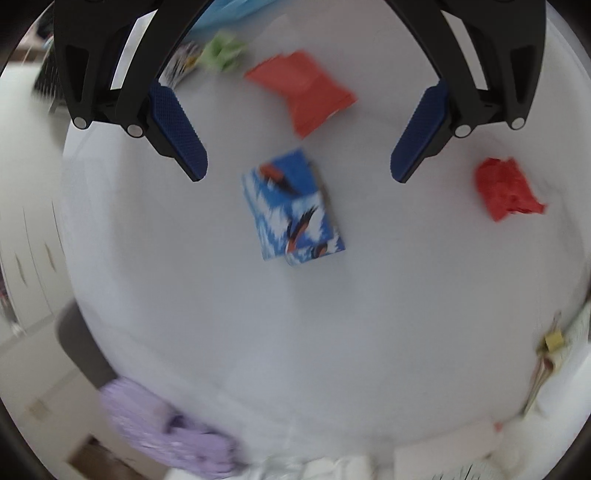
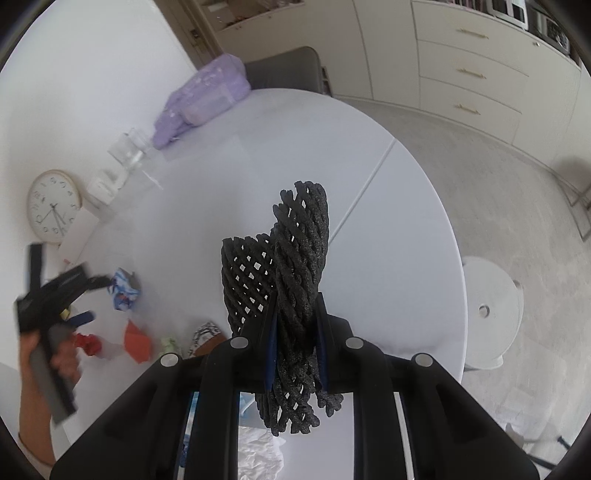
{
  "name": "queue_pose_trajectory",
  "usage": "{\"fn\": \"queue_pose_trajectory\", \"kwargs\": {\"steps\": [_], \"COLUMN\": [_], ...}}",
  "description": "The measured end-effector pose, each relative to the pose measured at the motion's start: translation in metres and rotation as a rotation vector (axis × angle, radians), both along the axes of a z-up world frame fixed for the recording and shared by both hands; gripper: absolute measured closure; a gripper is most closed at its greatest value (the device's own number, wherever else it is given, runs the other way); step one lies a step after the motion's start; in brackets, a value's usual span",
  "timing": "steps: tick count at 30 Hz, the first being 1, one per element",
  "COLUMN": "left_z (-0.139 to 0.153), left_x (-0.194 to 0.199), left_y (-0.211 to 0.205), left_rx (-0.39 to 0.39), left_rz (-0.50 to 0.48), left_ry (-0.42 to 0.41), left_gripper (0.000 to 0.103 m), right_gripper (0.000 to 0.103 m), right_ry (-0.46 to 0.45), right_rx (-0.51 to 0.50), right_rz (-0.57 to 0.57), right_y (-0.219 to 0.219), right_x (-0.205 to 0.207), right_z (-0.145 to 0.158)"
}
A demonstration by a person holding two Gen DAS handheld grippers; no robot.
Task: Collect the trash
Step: 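Grasp the black mesh sleeve with the right tool while the left tool grasps the blue-bird box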
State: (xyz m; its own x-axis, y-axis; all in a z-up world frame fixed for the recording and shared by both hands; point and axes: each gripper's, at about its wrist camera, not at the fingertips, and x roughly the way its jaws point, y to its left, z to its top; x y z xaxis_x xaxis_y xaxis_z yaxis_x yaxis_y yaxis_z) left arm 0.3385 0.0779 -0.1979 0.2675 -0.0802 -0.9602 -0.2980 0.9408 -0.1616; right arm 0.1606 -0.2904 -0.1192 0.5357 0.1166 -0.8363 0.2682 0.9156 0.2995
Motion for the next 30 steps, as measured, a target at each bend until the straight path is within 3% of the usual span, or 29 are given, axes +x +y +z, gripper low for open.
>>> {"fn": "queue_pose_trajectory", "kwargs": {"steps": [5,7,9,10,11,15,22,26,30], "left_z": [-0.03,-0.039,-0.048,-0.049,-0.047,-0.036,0.022,0.057,0.078], "left_x": [0.028,0.036,0.04,0.041,0.041,0.038,-0.003,-0.047,-0.102], "left_y": [-0.018,-0.02,-0.023,-0.025,-0.026,-0.031,-0.046,-0.067,-0.098], "left_rx": [0.096,0.126,0.132,0.136,0.144,0.144,0.2,0.24,0.211], "left_rz": [0.075,0.089,0.098,0.108,0.115,0.094,-0.014,-0.155,-0.299], "left_ry": [0.073,0.092,0.126,0.13,0.11,0.081,-0.039,-0.104,-0.126], "left_gripper": [0.008,0.015,0.044,0.046,0.055,0.055,0.055,0.055,0.055], "right_gripper": [0.084,0.084,0.084,0.084,0.084,0.084,0.084,0.084,0.084], "right_ry": [-0.026,-0.031,-0.032,-0.033,-0.033,-0.035,-0.062,-0.087,-0.102], "right_rx": [-0.011,-0.026,-0.035,-0.033,-0.026,-0.012,-0.011,-0.024,-0.055], "right_rz": [0.043,0.057,0.071,0.074,0.077,0.079,0.114,0.137,0.152], "right_y": [0.0,0.0,0.0,0.0,-0.001,-0.002,0.005,0.01,0.01], "right_x": [-0.004,-0.004,-0.004,-0.004,-0.003,-0.003,-0.013,-0.039,-0.075], "right_z": [0.011,0.014,0.014,0.013,0.013,0.011,0.022,0.038,0.052]}}
